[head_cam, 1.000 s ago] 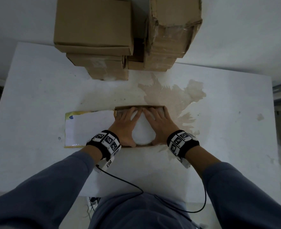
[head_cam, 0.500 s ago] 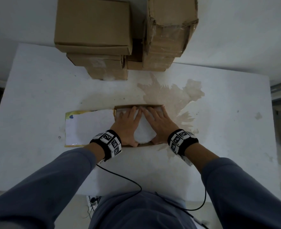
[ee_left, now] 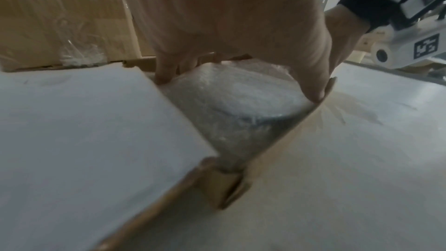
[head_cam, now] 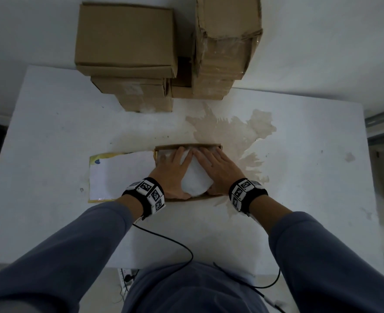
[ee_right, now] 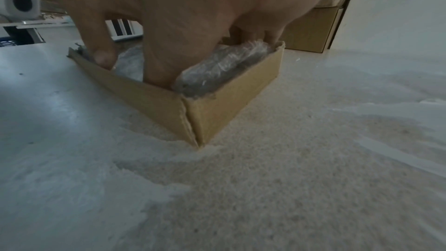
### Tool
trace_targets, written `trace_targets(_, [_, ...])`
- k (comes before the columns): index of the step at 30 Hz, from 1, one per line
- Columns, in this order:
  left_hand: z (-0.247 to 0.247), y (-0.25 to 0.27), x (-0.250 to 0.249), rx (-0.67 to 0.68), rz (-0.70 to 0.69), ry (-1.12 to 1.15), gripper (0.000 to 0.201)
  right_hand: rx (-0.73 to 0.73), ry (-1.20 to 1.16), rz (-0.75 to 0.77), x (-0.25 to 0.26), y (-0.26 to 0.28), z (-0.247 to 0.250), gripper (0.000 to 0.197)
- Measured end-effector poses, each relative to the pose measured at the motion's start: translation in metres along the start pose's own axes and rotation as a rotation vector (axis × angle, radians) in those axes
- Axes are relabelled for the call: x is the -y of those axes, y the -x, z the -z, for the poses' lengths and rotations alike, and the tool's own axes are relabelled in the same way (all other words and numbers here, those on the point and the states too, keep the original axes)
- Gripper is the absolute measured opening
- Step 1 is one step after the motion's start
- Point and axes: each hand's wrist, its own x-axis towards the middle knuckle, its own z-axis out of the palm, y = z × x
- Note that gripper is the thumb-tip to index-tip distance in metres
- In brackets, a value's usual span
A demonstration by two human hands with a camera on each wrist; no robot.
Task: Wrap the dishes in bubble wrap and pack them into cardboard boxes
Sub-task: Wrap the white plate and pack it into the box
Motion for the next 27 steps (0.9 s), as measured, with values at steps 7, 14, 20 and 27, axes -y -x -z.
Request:
trace_targets(7, [0.003,-0.001,-0.024,0.012,0.151,-0.021,0.137,-0.032,0.003,-0.003,0.001,0.001,0.0,0.125])
trace_targets(14, [0.012,-0.001,-0.027,0.046,0.139,-0.026,0.139,0.06,0.083,-0.084,-0.005,0.001,-0.003,0.114])
trace_targets(20, [-0.004,0.002,-0.004,-0.012,0.028,0.085,0.137,0.058,0.1,-0.111,0.001,0.001,-0.008,0.127])
trace_targets(27, [-0.009,0.003,0.004,-0.042,-0.038,0.092,0.14,0.105,0.094,-0.14,0.004,0.001,-0.004,0.126])
